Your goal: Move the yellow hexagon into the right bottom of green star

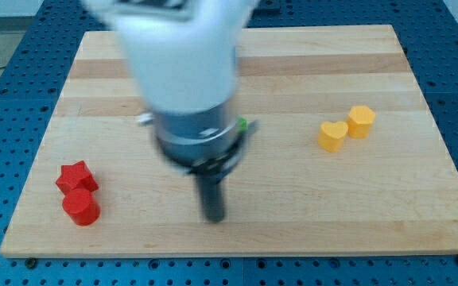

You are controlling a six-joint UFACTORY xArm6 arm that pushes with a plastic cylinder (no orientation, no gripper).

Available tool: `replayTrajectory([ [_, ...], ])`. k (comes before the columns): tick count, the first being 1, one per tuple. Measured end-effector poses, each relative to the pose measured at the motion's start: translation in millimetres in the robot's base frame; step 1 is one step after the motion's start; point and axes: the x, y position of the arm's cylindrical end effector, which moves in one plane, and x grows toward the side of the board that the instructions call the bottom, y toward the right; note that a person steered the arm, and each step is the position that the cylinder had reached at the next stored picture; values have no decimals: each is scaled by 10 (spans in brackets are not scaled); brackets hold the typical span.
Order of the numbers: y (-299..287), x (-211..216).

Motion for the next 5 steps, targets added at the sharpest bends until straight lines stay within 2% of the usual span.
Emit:
replayTrajectory([
  [1, 1183, -161],
  [2, 1924, -368],
  [3, 2422, -924],
  [4, 2301, -1240],
  [5, 1536, -1576],
])
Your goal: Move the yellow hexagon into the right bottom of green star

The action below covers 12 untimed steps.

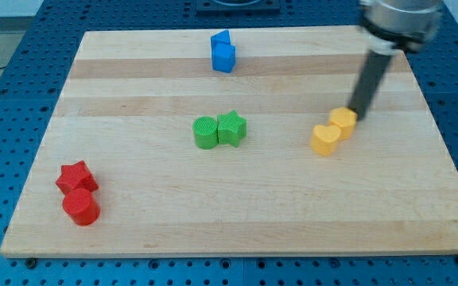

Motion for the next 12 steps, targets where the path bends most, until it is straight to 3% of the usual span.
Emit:
replayTrajectory([
  [1, -333, 43],
  [2, 250, 61],
  [4, -330, 190],
  [5, -248, 121],
  [6, 185, 205],
  [8, -671, 217],
  [9, 127, 234],
  [10, -134, 589],
  [12, -1256, 131],
])
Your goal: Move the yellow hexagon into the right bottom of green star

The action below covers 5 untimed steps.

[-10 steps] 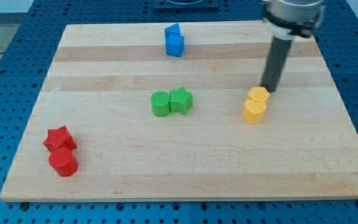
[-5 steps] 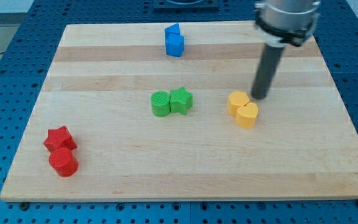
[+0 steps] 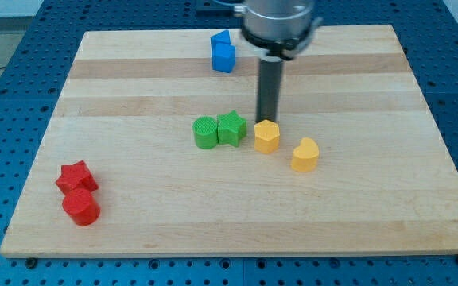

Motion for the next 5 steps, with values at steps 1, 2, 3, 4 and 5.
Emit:
replayTrajectory([
  [1, 1041, -3],
  [2, 1573, 721],
  [3, 1236, 973],
  [4, 717, 414],
  [5, 301, 255],
])
